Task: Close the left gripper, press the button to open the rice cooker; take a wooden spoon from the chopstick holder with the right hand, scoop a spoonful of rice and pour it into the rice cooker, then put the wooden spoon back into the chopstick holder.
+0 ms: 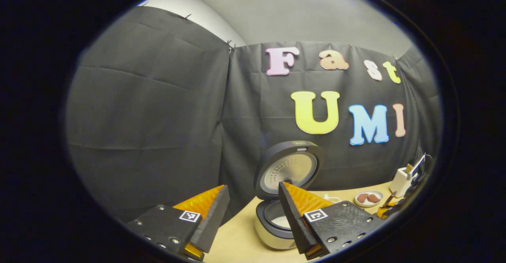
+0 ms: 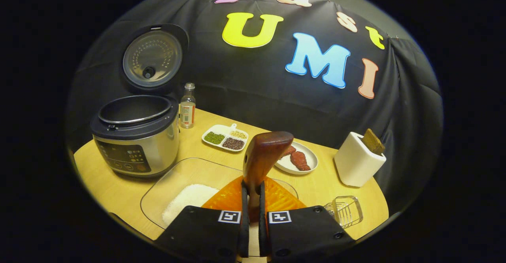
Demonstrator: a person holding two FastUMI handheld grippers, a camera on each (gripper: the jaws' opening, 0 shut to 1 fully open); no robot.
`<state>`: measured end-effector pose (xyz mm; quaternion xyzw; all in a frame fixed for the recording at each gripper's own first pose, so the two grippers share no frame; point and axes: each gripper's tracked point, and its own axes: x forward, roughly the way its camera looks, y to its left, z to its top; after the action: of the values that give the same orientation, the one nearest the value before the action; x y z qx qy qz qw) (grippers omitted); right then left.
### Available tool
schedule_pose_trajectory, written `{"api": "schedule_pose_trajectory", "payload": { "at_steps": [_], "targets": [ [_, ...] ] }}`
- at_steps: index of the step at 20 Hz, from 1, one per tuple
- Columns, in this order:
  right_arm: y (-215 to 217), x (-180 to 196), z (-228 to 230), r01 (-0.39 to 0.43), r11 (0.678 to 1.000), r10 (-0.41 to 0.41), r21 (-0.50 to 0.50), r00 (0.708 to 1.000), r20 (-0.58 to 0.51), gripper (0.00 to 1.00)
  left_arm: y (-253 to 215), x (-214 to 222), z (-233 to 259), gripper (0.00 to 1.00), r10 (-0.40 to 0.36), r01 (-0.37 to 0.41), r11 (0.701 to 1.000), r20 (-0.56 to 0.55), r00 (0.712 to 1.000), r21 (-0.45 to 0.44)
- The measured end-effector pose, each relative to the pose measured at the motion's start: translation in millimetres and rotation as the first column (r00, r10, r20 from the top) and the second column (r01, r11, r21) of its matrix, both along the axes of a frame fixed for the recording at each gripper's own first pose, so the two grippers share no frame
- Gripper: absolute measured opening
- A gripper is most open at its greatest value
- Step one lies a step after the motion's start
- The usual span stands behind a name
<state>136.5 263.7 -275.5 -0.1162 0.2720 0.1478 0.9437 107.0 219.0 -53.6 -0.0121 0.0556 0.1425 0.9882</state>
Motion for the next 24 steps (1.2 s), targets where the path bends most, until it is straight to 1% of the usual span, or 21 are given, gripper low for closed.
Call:
{"api": "schedule_pose_trajectory", "payload": {
  "at_steps": [3,5,9,11,13,15,16,17,19,20,21,22,23,24],
  "targets": [
    [14.7,-9.3,-2.9,-0.022,0.998,0.025,0.057,0.998,-0.051,0.12,-2.4,0.3,0.7,0.79,-0.004,0.004,1.000,0.000,1.000,-0.009],
    [24.2,-16.2,-3.0,-0.029,0.993,0.040,0.113,0.995,-0.096,0.12,-3.0,2.0,-0.2,0.79,-0.002,0.002,1.000,0.004,1.000,-0.010],
    [28.9,-21.8,-0.5,-0.001,0.976,0.039,0.219,0.985,-0.166,0.12,-0.1,-0.7,1.5,0.79,0.002,-0.002,1.000,0.006,1.000,-0.015],
    [26.9,-21.8,-0.9,0.036,0.958,0.026,0.285,0.977,-0.211,0.12,1.7,-2.2,1.7,0.79,0.005,-0.005,1.000,0.008,1.000,-0.021],
    [24.6,-21.5,-1.6,0.104,0.923,0.004,0.370,0.961,-0.278,0.12,1.2,-3.1,3.2,0.79,0.005,-0.005,1.000,0.011,1.000,-0.024],
    [18.5,-18.6,-3.4,0.172,0.889,-0.024,0.425,0.943,-0.331,0.12,-0.1,-2.4,2.9,0.80,0.002,-0.001,1.000,0.012,1.000,-0.026],
    [14.5,-17.0,-4.0,0.195,0.877,-0.033,0.439,0.936,-0.350,0.12,0.0,-2.2,3.8,0.79,0.000,0.000,1.000,0.013,1.000,-0.029],
    [11.7,-16.1,-6.4,0.217,0.865,-0.040,0.452,0.928,-0.369,0.12,-0.6,-1.9,4.9,0.80,-0.002,0.002,1.000,0.014,1.000,-0.031],
    [6.5,-15.8,-8.0,0.274,0.830,-0.056,0.486,0.907,-0.417,0.12,-2.6,-2.1,6.7,0.79,-0.005,0.005,1.000,0.018,1.000,-0.028],
    [3.6,-14.7,-8.1,0.298,0.813,-0.061,0.500,0.898,-0.436,0.09,-2.4,-1.6,8.4,0.79,-0.006,0.006,1.000,0.020,1.000,-0.024],
    [0.1,-14.0,-7.6,0.316,0.797,-0.063,0.515,0.891,-0.449,0.12,-3.3,-2.4,10.6,0.80,-0.007,0.008,1.000,0.022,1.000,-0.022],
    [-3.9,-12.4,-6.0,0.330,0.782,-0.066,0.529,0.887,-0.457,0.08,-3.6,-3.4,10.8,0.79,-0.009,0.010,1.000,0.024,1.000,-0.021],
    [-7.5,-11.6,-5.5,0.344,0.767,-0.068,0.542,0.883,-0.464,0.12,-4.3,-2.7,13.0,0.79,-0.012,0.012,1.000,0.025,1.000,-0.020],
    [-11.7,-8.8,-4.5,0.362,0.748,-0.073,0.557,0.878,-0.472,0.12,-5.8,-2.0,13.1,0.79,-0.014,0.015,1.000,0.024,1.000,-0.018]
  ]
}}
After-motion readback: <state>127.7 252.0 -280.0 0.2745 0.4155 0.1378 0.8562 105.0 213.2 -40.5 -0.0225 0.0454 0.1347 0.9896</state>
